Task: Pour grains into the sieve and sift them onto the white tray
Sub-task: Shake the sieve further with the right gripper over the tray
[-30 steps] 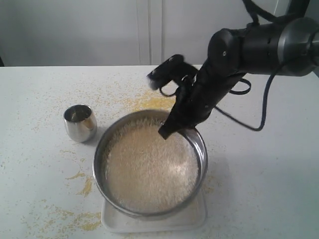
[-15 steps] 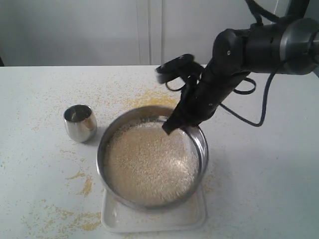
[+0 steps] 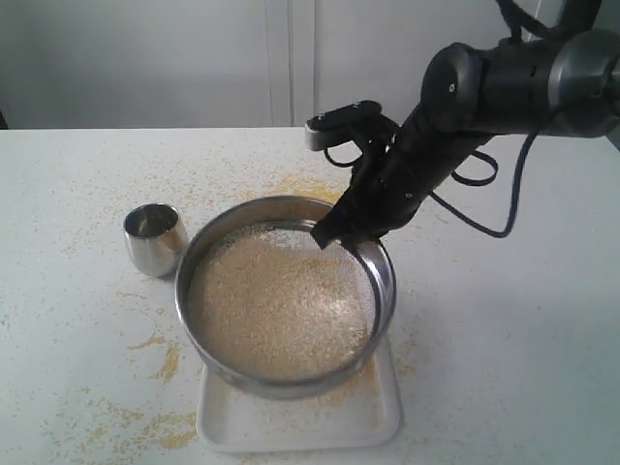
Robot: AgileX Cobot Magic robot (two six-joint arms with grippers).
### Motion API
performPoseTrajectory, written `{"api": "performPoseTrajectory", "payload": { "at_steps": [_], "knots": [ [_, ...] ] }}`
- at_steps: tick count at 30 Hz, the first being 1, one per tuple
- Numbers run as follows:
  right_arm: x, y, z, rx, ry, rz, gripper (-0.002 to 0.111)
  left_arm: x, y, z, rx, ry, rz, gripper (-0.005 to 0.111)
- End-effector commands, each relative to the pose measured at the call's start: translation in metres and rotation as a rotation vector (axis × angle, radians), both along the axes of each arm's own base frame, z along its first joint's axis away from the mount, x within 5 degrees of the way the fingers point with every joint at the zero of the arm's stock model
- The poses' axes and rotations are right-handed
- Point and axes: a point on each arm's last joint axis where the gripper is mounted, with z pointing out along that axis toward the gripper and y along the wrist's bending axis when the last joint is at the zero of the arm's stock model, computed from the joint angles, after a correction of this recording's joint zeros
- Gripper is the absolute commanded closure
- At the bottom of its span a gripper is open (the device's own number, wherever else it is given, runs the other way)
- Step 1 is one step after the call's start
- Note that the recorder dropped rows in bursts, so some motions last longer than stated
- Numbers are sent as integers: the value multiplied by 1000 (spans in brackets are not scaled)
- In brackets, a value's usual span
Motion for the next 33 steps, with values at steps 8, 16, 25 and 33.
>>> {"api": "performPoseTrajectory", "payload": {
  "at_steps": [8, 16, 25, 33],
  "knots": [
    [19, -29, 8, 139, 74, -132, 108, -2, 0, -1, -8, 4, 6, 106],
    [28, -49, 5, 71, 81, -359, 108, -2, 0, -1, -8, 4, 6, 106],
    [22, -26, 7, 71, 14, -339, 108, -2, 0, -1, -8, 6, 6, 106],
    [-6, -10, 0, -134, 29, 283, 108, -2, 0, -1, -8, 6, 6, 106]
  ]
}}
